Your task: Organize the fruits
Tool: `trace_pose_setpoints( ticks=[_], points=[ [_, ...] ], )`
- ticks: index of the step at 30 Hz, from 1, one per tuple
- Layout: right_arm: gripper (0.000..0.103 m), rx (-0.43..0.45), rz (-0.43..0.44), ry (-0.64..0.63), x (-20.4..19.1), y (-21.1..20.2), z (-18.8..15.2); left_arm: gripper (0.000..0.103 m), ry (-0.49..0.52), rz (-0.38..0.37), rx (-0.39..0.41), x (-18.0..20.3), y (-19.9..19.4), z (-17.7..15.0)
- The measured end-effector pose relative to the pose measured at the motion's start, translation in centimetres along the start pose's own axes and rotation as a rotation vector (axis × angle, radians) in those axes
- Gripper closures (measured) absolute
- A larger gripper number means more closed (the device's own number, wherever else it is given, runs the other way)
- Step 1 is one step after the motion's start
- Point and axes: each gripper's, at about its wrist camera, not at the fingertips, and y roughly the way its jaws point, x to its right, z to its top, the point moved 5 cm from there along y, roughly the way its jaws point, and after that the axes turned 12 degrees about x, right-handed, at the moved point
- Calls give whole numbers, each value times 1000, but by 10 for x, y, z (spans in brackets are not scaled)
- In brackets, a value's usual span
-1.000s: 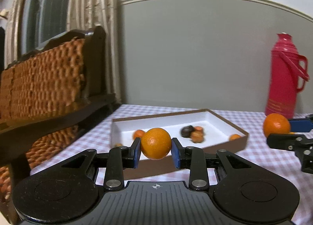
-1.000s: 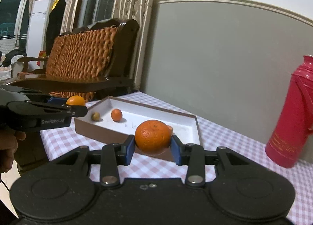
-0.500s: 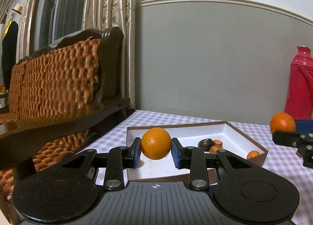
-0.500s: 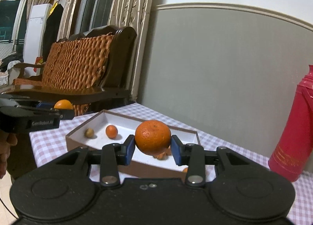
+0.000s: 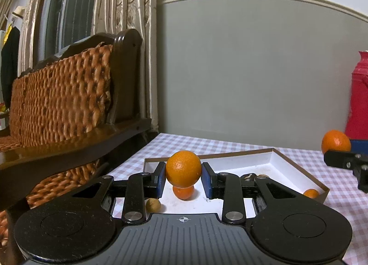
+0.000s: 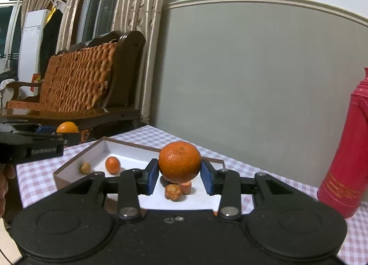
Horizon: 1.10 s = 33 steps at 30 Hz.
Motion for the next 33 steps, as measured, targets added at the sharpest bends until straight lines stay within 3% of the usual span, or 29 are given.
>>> trace_pose_setpoints(
  ticks=[23,24,25,26,28,33],
  points=[
    [70,-137,10,45,40,87,-39,69,12,48,-101,-14,67,-32],
    [67,-151,24,50,41,93,-42,41,21,67,-100,-14,69,-32],
    [42,-167,19,40,42,98,-46,1,17,85,-83,-15,69,-30],
    [14,-152,-21,28,45,100,-47,0,12,101,-36,-17,65,-27],
    [13,-91,-48,41,50,97,-46,0,46,106,-21,-15,65,-24],
    [12,-95,-39,48,50,93,-44,0,39,106,-32,-21,68,-27]
  ],
)
